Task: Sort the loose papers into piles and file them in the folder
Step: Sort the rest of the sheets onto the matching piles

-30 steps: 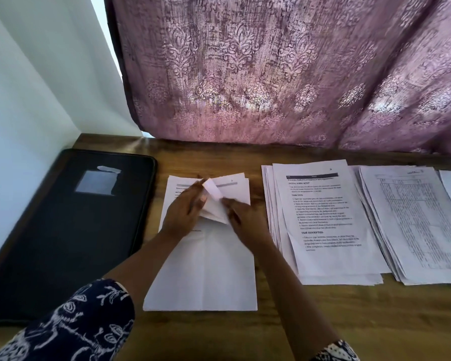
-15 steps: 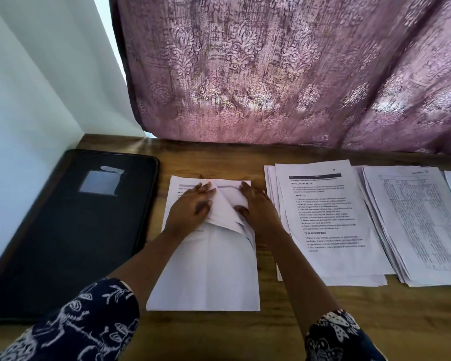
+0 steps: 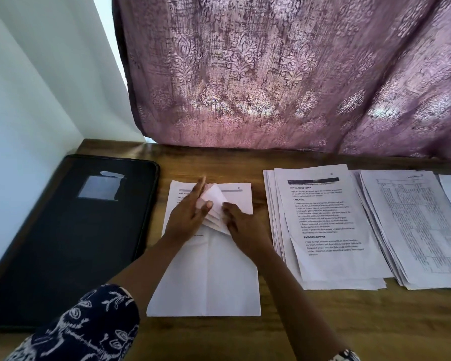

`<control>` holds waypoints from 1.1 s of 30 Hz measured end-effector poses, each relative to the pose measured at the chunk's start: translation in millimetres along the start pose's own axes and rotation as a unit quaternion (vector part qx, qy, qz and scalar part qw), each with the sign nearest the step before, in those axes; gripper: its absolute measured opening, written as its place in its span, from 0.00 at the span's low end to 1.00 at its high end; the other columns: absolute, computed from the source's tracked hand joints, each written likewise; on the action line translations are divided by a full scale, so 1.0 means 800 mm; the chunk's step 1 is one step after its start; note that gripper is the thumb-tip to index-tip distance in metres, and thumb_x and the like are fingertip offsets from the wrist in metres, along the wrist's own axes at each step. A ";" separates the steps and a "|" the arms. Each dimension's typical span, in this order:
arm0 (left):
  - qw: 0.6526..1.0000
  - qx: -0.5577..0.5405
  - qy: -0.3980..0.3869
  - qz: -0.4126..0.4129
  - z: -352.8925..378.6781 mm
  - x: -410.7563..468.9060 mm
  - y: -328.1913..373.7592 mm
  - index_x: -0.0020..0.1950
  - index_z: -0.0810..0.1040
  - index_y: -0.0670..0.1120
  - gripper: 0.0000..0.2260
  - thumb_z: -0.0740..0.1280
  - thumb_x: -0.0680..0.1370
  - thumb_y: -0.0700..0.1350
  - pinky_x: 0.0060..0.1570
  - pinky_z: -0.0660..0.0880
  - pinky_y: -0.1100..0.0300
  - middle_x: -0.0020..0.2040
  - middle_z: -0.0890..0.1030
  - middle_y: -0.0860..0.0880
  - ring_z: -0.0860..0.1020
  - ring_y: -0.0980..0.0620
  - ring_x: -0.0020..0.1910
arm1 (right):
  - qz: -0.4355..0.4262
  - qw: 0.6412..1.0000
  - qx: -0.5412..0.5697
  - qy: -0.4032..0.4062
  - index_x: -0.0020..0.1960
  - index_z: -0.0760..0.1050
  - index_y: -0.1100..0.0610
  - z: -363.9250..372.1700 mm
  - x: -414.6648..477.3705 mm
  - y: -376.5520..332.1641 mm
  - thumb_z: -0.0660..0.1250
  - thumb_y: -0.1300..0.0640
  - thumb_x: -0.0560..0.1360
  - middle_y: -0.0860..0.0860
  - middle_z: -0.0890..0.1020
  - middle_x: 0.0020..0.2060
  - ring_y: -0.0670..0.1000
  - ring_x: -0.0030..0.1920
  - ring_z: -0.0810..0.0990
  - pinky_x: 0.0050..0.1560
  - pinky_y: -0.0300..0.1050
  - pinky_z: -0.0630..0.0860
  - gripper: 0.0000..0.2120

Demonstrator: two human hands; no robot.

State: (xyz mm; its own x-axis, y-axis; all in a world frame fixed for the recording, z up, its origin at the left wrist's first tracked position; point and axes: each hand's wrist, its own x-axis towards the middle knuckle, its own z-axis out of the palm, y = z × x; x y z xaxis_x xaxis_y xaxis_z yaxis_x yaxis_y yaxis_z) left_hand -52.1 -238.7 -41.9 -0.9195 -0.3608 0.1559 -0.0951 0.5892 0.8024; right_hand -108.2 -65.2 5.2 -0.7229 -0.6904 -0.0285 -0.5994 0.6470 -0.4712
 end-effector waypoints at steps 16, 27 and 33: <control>0.994 0.102 -0.025 -0.017 0.002 0.003 -0.007 0.66 0.77 0.50 0.26 0.57 0.76 0.63 0.67 0.66 0.57 0.73 0.67 0.57 0.68 0.53 0.71 | 0.065 0.991 -0.113 0.014 0.77 0.54 0.53 0.011 0.051 0.049 0.64 0.49 0.78 0.55 0.70 0.69 0.58 0.66 0.73 0.61 0.54 0.74 0.32; 0.994 0.089 -0.049 -0.039 0.002 0.006 -0.006 0.64 0.79 0.45 0.37 0.54 0.68 0.70 0.74 0.59 0.56 0.68 0.75 0.50 0.69 0.53 0.71 | 0.207 0.973 0.048 0.091 0.70 0.65 0.54 0.010 0.030 0.032 0.72 0.48 0.72 0.53 0.81 0.57 0.57 0.54 0.81 0.54 0.50 0.77 0.31; 0.995 0.090 -0.033 -0.030 0.003 0.004 -0.007 0.66 0.77 0.47 0.36 0.52 0.71 0.69 0.71 0.58 0.61 0.68 0.74 0.51 0.70 0.53 0.70 | 0.195 0.947 0.209 0.146 0.62 0.74 0.56 0.005 0.024 0.024 0.71 0.57 0.74 0.53 0.83 0.52 0.56 0.52 0.82 0.55 0.45 0.75 0.17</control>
State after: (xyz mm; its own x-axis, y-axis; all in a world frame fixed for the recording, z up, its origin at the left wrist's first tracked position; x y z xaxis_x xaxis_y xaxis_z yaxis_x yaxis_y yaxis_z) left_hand -55.5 -241.5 -46.8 -0.9324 -0.3550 0.0676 -0.2126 0.6901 0.6917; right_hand -132.5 -67.3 -7.6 -0.9617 -0.2681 -0.0563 -0.1233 0.6069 -0.7852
